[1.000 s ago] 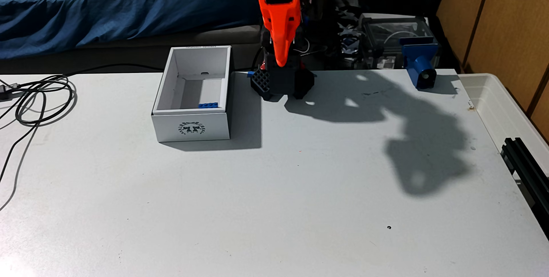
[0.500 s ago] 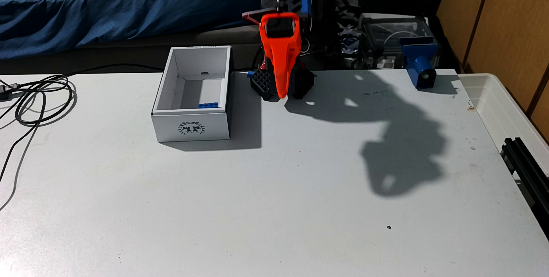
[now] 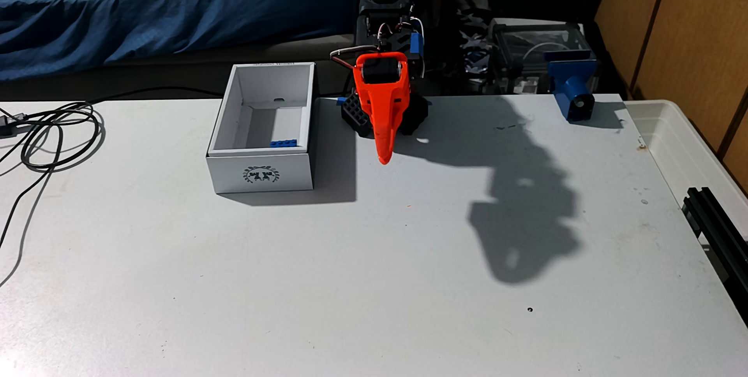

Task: Grab the blue brick and place in box

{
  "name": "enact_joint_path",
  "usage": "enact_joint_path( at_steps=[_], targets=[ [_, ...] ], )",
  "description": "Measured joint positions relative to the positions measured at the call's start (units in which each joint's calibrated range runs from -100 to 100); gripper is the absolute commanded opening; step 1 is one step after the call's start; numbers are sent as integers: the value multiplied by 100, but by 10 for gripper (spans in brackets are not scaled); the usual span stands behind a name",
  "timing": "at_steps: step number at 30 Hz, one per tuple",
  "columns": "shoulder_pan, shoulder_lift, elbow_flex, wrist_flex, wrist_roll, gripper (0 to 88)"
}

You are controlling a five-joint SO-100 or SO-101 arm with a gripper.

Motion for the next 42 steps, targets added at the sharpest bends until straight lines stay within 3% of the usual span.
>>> enact_joint_path(
  at_steps=[5, 21, 42],
  targets=[
    [-15, 0, 0, 105, 0, 14],
    [-266, 0, 0, 2205, 0, 11],
    [-266, 0, 0, 2275, 0, 10]
  ],
)
